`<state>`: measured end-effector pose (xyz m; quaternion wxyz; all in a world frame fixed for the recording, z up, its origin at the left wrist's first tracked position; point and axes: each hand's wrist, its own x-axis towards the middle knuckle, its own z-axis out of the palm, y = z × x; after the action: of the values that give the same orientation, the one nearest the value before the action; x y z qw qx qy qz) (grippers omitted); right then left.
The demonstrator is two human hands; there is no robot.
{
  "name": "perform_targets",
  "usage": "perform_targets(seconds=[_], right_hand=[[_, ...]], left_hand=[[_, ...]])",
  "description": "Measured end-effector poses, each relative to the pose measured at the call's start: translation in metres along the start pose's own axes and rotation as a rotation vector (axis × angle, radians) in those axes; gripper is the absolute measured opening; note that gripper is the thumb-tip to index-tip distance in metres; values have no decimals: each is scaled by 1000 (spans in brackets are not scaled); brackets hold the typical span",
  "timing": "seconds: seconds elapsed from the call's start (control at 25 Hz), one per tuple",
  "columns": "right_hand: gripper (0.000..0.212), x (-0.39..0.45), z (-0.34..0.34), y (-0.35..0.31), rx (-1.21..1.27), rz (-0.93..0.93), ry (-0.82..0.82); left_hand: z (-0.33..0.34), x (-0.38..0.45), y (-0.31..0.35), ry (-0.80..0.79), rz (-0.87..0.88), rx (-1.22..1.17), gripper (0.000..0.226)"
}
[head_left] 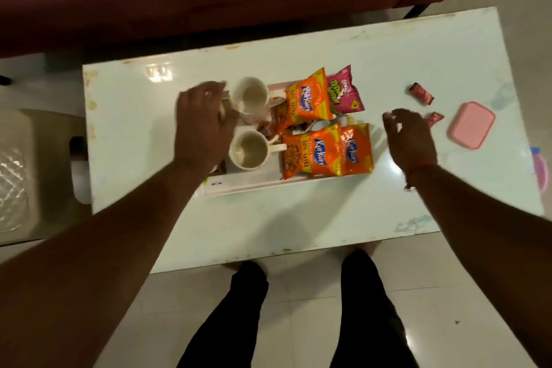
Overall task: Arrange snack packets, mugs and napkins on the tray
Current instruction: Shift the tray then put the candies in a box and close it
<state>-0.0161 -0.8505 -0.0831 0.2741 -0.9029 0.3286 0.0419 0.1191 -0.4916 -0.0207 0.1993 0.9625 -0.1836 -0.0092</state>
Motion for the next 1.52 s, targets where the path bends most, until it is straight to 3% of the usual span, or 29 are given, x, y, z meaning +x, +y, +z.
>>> perform_targets(seconds=[0.12,0.24,0.36,0.52,0.68,0.88,1.0,1.16,1.28,1.52], right_hand=[[41,0,1,33,-133,-164,15],[32,18,-27,70,-201,-255,59],[39,47,-60,109,-339,-320,20],[48,85,-80,146,-612,-539,-157],[45,112,-68,148,-693,-697,-246],[21,118,-58,153,-716,-817,-133],[17,116,-67,150,-619,-765,-68],[19,93,-92,151,-402,-588,-9],[20,53,-107,165,-351,-541,-71],[27,7,-95,176,-442,-432,-142]], left_hand=[[38,-6,80,-109,468,70,47],[95,-12,179,-202,582,-21,47],[152,2,246,-358,496,-25,53],[210,39,282,-521,346,159,59],[240,58,293,-518,390,321,50],[247,60,296,-409,425,403,27],[238,56,303,-450,341,368,30],[208,31,323,-311,127,122,32],[192,-15,341,-266,141,95,30],[215,-56,351,-377,155,156,33]])
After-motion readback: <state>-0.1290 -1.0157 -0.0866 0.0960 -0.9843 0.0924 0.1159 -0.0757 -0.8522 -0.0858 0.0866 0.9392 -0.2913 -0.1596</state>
